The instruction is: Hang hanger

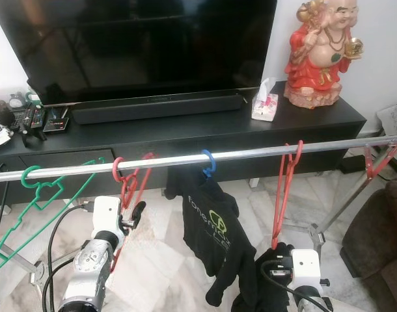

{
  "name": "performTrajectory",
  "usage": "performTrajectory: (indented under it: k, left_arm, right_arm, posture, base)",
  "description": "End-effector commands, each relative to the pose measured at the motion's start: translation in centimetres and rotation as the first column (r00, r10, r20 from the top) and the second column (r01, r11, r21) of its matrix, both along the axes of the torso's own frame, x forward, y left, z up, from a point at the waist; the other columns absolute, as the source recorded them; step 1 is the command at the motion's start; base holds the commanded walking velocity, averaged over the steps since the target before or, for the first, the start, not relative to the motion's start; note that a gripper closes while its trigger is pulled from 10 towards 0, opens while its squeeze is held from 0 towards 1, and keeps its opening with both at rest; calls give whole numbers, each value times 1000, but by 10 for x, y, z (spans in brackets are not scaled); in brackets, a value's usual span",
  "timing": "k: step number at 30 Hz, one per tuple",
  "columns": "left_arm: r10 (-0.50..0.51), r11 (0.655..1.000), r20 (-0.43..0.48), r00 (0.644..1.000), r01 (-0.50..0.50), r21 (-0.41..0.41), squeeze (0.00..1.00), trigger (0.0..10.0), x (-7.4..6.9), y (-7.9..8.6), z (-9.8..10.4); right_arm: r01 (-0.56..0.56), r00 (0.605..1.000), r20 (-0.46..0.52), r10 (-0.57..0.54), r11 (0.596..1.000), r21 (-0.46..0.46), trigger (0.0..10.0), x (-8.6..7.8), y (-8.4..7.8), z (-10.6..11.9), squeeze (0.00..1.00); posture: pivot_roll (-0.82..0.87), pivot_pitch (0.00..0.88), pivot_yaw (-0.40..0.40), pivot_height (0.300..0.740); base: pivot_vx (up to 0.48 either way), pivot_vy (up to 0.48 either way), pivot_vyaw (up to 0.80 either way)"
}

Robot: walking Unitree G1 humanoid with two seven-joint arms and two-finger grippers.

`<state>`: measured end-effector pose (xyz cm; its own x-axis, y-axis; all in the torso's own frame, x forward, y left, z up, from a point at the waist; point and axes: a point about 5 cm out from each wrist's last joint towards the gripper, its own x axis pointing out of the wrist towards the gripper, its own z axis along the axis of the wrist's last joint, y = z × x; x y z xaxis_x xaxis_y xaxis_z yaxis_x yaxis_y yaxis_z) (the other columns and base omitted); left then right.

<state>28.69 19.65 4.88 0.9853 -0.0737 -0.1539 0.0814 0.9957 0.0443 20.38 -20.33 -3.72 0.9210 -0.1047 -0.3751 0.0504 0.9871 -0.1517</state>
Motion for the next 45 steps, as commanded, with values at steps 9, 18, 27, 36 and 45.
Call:
performTrajectory:
  k: [9,18,27,36,45]
  left_arm:
    - [21,997,22,1000,-22,69,0,10000,10,-4,1]
    - [67,993,22,998,-69,93,0,6549,14,-8,0]
    - [83,991,24,996,-85,105,0,6549,15,-9,-2]
    - [85,990,27,996,-87,107,0,6549,15,-9,-3]
    - [161,975,77,984,-171,145,0,0,17,1,5]
  right_arm:
    - [-15,1000,14,15,1000,10,10000,4,2,2,0]
    - [-23,999,26,23,1000,10,10000,6,3,5,0]
    - [-24,1000,20,24,1000,9,10000,6,1,4,0]
    - [-25,999,20,24,1000,10,10000,7,1,4,0]
    - [-39,999,34,39,999,14,10000,8,6,6,0]
  posture:
    - [-123,0,15,740]
    - [-131,0,11,740]
    - [-131,0,11,740]
    - [-131,0,11,740]
    - [-128,0,16,740]
  base:
    - [0,0,0]
    - [0,0,0]
    - [0,0,0]
    - [0,0,0]
    - [0,0,0]
